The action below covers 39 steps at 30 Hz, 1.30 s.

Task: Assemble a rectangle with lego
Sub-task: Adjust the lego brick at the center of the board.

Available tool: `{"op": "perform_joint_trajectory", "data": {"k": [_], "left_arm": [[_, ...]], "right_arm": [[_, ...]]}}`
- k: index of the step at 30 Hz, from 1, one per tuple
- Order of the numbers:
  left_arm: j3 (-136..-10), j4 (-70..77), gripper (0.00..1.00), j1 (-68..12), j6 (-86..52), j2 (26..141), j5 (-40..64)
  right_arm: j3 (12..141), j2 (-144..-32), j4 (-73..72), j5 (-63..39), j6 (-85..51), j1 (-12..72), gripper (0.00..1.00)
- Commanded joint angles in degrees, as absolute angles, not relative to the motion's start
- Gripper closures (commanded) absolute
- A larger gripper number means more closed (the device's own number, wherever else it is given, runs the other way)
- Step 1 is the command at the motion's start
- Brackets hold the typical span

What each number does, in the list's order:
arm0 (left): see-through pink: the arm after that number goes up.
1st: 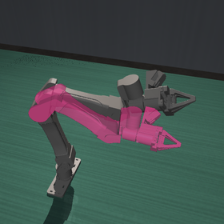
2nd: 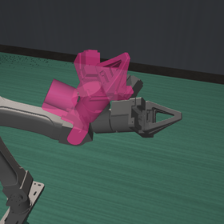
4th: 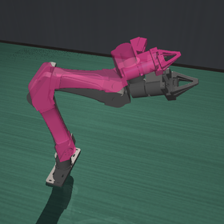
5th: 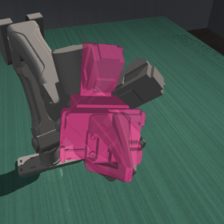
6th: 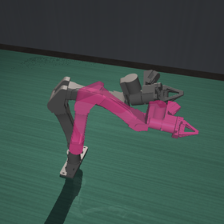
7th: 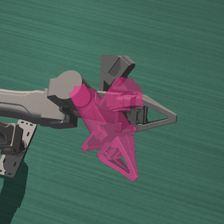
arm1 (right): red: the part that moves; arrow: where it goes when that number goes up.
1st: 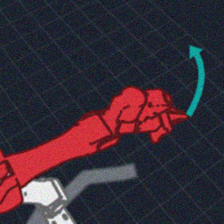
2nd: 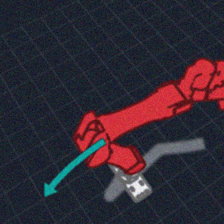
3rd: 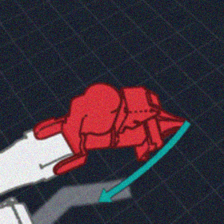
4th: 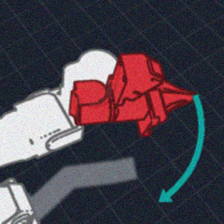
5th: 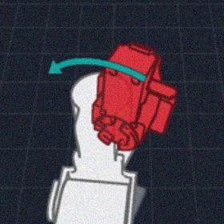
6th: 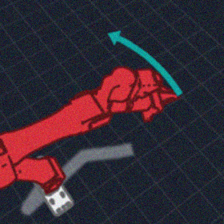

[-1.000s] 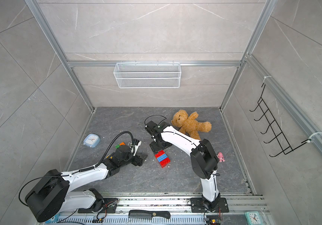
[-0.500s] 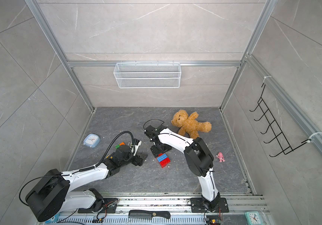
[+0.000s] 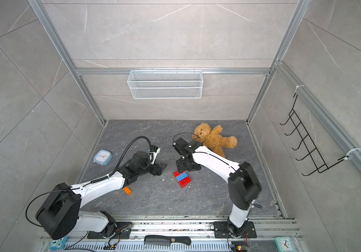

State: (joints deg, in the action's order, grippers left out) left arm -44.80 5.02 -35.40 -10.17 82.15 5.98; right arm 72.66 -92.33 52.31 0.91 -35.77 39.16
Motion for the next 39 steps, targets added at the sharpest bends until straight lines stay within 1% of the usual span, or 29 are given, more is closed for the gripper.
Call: {"op": "perform_joint_trajectory", "data": {"k": [1,4,7,10,13,17,27,30,35,39], "left_arm": [[-51.1,0.2,0.23,-34.5,-15.1,88.2,14.5],[-55.6,0.5,0.31,-34.2,-19.8,94.3,19.8],[-59.8,-0.6,0.36,-34.0,-22.3,99.3,24.7],[-62.3,-1.1,0.39,-34.0,-24.4,102.8,29.5],[-62.7,-0.1,0.40,-34.0,-26.3,104.2,32.6],[-62.1,0.2,0.41,-34.0,-26.8,104.8,34.3],[-58.2,1.5,0.42,-33.6,-29.0,103.3,36.2],[-57.1,1.0,0.42,-32.8,-29.5,101.9,35.9],[-55.7,-2.2,0.40,-30.5,-29.9,99.0,33.0],[-55.6,-1.8,0.40,-30.6,-31.2,100.5,34.4]], "right_arm": [[61.3,-85.4,41.5,-9.9,-55.5,39.7,0.20],[53.3,-81.6,31.3,-14.7,-64.4,40.1,0.21],[48.6,-81.9,24.7,-16.9,-68.1,40.1,0.22],[46.6,-83.6,19.4,-18.2,-69.0,40.1,0.29],[46.5,-85.8,18.3,-17.8,-67.7,39.9,0.35],[46.9,-88.1,16.9,-18.4,-65.4,38.6,0.43],[56.6,-94.7,24.2,-19.5,-50.5,33.4,0.62],[58.4,-95.8,26.5,-19.9,-48.0,33.2,0.61],[59.6,-95.9,30.1,-19.7,-43.9,33.2,0.49],[59.9,-97.1,29.6,-19.7,-43.7,33.1,0.48]]}}
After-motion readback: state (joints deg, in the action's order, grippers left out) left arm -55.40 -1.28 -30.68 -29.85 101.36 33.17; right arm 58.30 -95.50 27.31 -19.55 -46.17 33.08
